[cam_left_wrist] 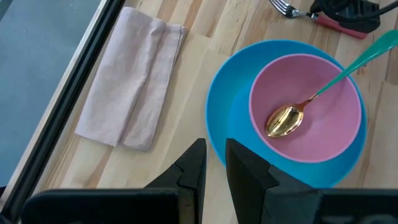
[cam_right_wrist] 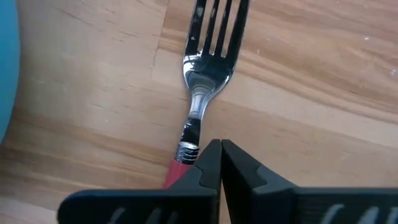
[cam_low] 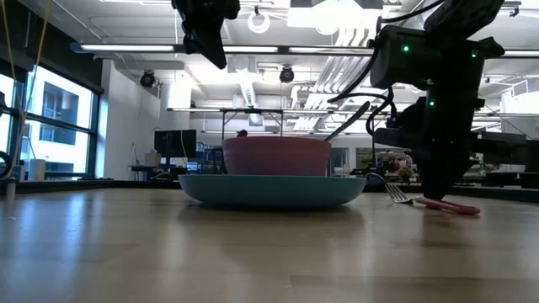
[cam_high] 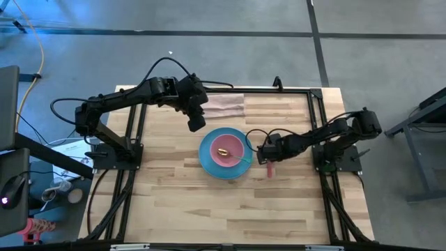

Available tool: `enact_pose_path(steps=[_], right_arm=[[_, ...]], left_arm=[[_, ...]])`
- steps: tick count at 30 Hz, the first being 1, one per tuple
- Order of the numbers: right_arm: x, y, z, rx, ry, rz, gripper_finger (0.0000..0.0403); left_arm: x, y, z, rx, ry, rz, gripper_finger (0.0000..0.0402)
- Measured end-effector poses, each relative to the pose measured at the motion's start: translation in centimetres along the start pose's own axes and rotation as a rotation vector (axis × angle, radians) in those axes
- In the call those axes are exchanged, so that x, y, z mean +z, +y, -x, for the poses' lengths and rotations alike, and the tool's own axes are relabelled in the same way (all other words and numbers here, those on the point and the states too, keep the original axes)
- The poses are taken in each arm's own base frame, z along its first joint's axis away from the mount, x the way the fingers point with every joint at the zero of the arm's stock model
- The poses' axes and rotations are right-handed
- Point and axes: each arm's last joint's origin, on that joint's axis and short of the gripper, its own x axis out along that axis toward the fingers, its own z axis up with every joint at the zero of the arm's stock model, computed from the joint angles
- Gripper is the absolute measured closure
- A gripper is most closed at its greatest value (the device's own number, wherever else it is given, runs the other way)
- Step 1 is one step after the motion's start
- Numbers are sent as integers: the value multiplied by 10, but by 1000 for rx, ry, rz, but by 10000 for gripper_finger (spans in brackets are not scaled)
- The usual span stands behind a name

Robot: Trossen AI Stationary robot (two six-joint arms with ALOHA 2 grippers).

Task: Set table place
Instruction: Put the fork on the right of the plate, then return to Home Position

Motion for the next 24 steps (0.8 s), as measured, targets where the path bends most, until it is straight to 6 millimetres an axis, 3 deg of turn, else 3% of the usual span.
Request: enact_pose_path(steps=[16, 24], right_arm=[[3, 0, -1, 4, 1, -26, 403], [20, 8, 4, 18, -48, 13, 403]], left_arm=[[0, 0, 0, 0, -1, -4, 350], [0, 0, 0, 0, 0, -4, 350]])
